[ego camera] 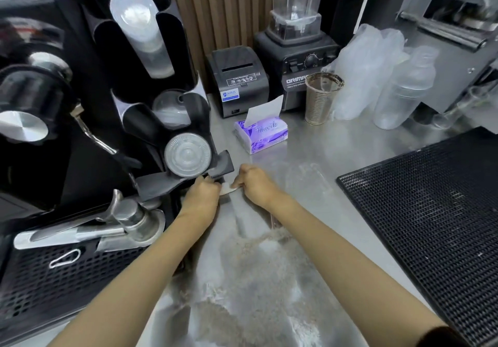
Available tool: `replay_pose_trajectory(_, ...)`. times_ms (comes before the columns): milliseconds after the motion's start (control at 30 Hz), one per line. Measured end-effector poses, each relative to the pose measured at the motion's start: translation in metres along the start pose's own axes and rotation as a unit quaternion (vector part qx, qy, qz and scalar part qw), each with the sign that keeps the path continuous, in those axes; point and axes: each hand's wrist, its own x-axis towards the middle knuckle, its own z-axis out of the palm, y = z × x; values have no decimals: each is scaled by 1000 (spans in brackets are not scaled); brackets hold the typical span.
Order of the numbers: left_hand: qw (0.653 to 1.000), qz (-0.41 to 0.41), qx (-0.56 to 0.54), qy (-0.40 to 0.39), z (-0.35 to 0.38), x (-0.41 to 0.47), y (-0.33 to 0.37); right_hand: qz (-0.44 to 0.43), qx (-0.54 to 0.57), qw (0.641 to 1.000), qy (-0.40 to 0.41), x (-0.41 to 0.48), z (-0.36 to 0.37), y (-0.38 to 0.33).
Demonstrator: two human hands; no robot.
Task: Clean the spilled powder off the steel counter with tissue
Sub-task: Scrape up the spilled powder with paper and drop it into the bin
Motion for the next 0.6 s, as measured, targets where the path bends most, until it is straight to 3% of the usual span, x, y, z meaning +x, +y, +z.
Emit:
replay_pose_trajectory(333, 986, 137, 58, -79, 14, -98, -6, -172, -44, 979, -98, -97, 9, 18)
replay_pose_trajectory(433, 990, 127, -11, -58, 8, -82, -13, -147, -39, 984, -89, -83, -5, 10)
replay_pose_trajectory(500, 995, 77, -32, -56, -6, -53, -14, -126, -31, 991, -29, -56, -11, 3)
replay_pose_trajectory(600, 996, 12, -83, -38, -16, -21, -11, -57, -61, 996, -12, -21, -15, -2)
